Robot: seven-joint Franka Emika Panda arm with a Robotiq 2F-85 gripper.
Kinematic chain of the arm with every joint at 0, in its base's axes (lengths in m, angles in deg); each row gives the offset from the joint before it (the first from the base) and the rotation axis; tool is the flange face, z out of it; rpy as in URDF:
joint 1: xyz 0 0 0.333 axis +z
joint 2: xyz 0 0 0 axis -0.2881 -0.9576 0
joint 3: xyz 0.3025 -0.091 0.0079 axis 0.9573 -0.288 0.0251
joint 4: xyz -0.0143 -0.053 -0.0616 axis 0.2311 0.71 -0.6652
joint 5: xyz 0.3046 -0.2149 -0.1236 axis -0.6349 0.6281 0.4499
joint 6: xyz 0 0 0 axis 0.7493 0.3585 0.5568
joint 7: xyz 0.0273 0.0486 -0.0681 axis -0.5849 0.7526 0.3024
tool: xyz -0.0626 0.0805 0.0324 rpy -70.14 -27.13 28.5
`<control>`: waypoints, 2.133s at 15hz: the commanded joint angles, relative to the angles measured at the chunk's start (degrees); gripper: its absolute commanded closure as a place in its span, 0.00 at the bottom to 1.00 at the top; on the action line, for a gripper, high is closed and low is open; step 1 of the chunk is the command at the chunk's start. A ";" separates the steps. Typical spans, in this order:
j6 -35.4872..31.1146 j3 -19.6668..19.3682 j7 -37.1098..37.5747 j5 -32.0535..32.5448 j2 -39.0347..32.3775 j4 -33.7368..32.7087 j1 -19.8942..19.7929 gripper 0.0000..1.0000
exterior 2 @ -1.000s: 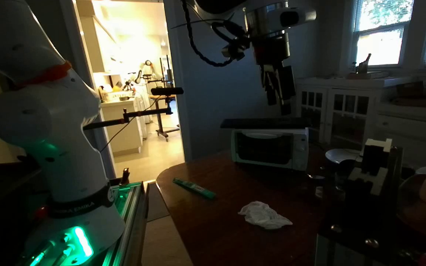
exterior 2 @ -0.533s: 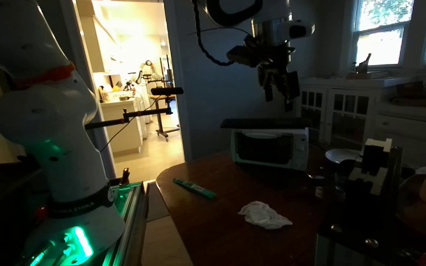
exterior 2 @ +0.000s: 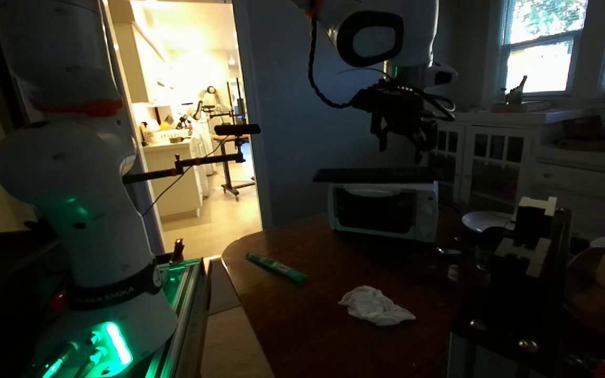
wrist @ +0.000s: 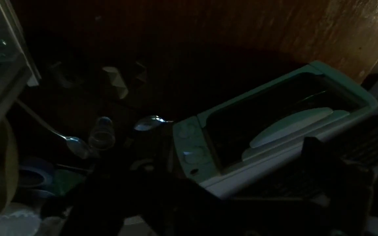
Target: Turn the topmost knob on the white oven.
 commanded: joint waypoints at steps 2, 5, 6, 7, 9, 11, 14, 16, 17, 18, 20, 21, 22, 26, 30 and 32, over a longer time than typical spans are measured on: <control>7.08 4.08 -11.76 -3.09 -8.57 -9.92 -3.18 0.00; 7.82 5.86 -12.47 -1.32 -12.19 -13.58 -4.11 0.26; 7.21 6.14 -11.44 -0.42 -13.11 -14.43 -4.11 0.32; 6.28 6.31 -9.86 0.60 -14.10 -15.19 -4.03 0.42; 5.89 6.57 -7.49 2.64 -15.86 -16.58 -3.85 0.58; 4.05 6.77 -5.40 4.68 -17.39 -17.30 -3.50 0.74; 0.11 7.04 -0.16 8.17 -19.54 -17.92 -2.95 0.96; -2.36 7.72 3.25 9.74 -20.55 -17.77 -2.77 1.00; -3.67 8.08 5.03 10.25 -21.04 -17.74 -2.67 1.00; -4.77 8.46 6.87 10.80 -21.56 -17.75 -2.50 1.00; -6.79 9.39 10.07 11.71 -22.59 -17.79 -2.12 1.00; -8.50 9.78 11.56 12.29 -23.17 -17.72 -1.76 1.00; -10.19 9.94 13.05 13.27 -23.67 -17.68 -1.37 1.00; -9.11 12.13 13.41 13.20 -23.19 -17.12 -2.91 0.99; -9.12 12.09 13.73 13.22 -23.29 -17.36 -2.88 1.00; -9.56 13.03 13.73 12.20 -25.78 -18.68 -3.23 1.00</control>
